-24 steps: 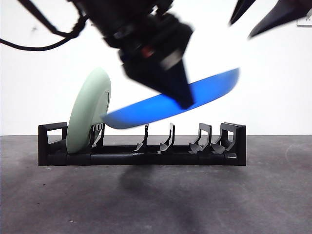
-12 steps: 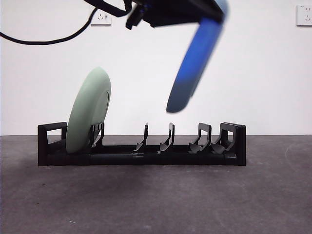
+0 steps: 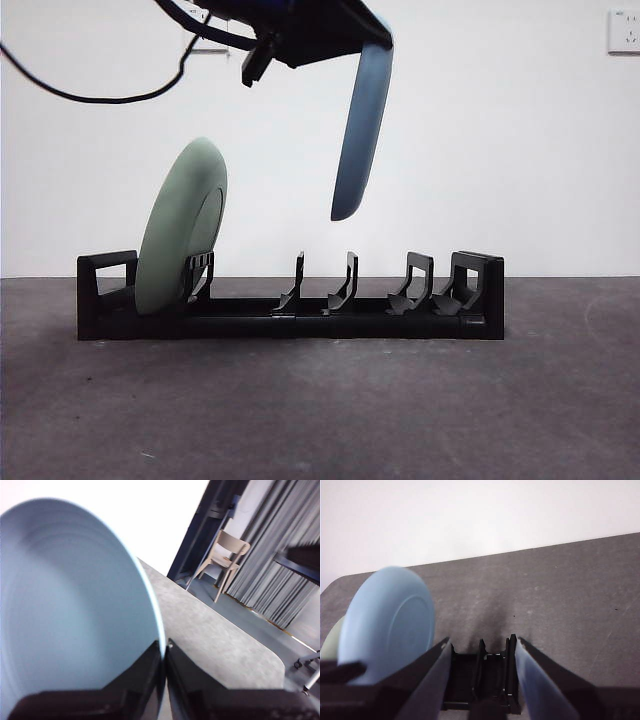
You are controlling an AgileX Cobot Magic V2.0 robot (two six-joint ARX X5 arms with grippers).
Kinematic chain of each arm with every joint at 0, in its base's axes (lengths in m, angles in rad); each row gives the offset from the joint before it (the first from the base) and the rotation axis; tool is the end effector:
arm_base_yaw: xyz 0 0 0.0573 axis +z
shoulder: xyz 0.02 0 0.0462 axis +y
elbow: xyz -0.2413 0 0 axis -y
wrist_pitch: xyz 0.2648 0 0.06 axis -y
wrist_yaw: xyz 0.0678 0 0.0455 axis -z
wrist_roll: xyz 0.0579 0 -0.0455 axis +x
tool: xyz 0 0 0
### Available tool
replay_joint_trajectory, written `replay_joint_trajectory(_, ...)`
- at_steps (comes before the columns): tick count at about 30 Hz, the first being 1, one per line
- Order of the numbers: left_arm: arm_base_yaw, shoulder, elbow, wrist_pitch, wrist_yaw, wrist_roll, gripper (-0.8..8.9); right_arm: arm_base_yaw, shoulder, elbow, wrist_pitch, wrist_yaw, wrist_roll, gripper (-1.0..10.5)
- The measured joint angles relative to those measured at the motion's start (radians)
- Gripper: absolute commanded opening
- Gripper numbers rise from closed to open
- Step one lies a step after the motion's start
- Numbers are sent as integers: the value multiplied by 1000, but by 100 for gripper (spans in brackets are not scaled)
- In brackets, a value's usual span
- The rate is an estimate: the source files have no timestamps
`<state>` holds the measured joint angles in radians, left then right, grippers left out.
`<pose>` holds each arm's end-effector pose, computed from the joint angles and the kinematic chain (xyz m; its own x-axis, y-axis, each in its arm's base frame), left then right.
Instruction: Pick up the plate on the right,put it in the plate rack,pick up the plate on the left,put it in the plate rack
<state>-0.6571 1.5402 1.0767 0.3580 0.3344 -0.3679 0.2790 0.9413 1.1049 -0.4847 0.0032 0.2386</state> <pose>0.3036 -0.2582 0.2671 0.5433 -0.8336 -0.0995 0.7495 0.5350 -0.3899 0.2391 0.0683 0.3612 0.9131 0.2582 -0.3156 -0.1930 0.9554 0.2233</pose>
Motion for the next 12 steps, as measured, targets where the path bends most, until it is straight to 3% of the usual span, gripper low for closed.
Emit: replay_joint_trajectory(12,72,142,63,-29,10,-53,-9,0,0,0,-16,0,-9,217)
